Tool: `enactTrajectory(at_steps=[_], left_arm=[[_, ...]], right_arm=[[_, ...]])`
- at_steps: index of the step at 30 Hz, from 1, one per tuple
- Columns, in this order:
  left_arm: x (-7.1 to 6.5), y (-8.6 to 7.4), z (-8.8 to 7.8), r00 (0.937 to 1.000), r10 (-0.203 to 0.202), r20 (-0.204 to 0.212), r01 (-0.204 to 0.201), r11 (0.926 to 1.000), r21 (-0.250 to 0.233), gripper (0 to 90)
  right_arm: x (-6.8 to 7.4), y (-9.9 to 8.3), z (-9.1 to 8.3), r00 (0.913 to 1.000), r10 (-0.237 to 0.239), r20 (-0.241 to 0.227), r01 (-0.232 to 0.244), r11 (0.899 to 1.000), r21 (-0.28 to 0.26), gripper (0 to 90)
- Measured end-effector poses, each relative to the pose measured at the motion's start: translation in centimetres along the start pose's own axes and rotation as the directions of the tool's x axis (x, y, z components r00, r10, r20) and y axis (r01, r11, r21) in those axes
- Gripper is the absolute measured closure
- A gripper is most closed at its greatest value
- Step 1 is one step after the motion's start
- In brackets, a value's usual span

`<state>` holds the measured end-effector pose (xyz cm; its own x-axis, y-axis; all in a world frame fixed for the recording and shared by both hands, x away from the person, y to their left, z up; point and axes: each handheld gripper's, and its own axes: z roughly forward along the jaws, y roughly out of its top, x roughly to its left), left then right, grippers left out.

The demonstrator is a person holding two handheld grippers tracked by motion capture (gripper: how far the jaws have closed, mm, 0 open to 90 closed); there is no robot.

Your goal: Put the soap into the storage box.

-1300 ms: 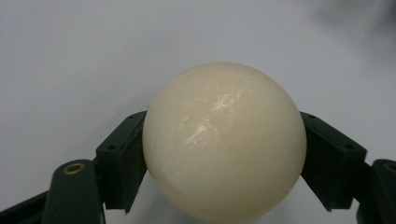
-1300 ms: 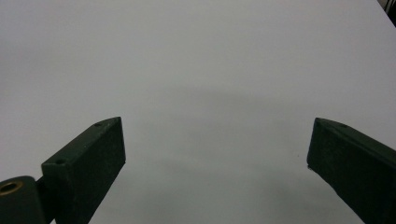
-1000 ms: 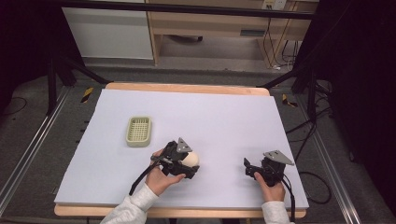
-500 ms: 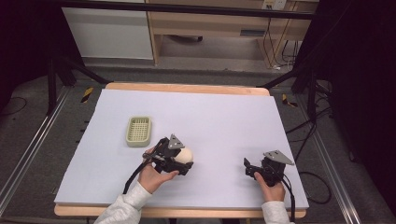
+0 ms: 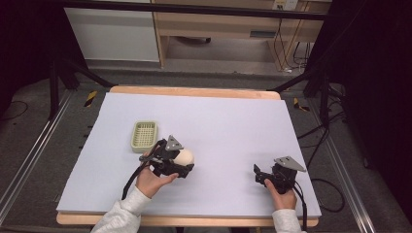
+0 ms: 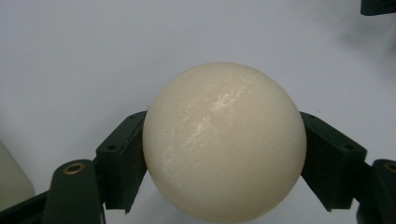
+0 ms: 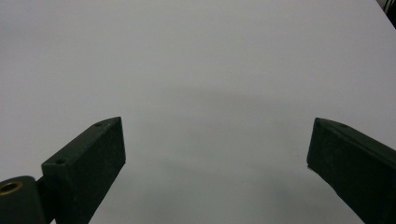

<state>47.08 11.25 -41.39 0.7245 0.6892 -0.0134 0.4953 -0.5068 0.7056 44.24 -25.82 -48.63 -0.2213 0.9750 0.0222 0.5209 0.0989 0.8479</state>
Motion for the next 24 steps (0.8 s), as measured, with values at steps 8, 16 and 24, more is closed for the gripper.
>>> enactTrajectory(at_steps=[8,16,24], left_arm=[[1.1,-0.2,-0.8,0.9997,-0.013,-0.019,0.013,0.9999,-0.006,23.8],[2.7,-0.6,-2.0,0.9982,-0.037,-0.047,0.036,0.9992,-0.019,23.8],[4.1,-0.6,-3.0,0.9954,-0.062,-0.073,0.059,0.9976,-0.036,23.8]], right_arm=[[0.0,0.0,0.0,1.0000,-0.002,0.002,0.002,1.000,0.002,4.7],[0.0,0.0,0.0,1.0000,-0.002,0.003,0.002,1.000,0.002,4.7],[0.0,0.0,0.0,1.0000,-0.002,0.003,0.002,1.000,0.003,4.8]])
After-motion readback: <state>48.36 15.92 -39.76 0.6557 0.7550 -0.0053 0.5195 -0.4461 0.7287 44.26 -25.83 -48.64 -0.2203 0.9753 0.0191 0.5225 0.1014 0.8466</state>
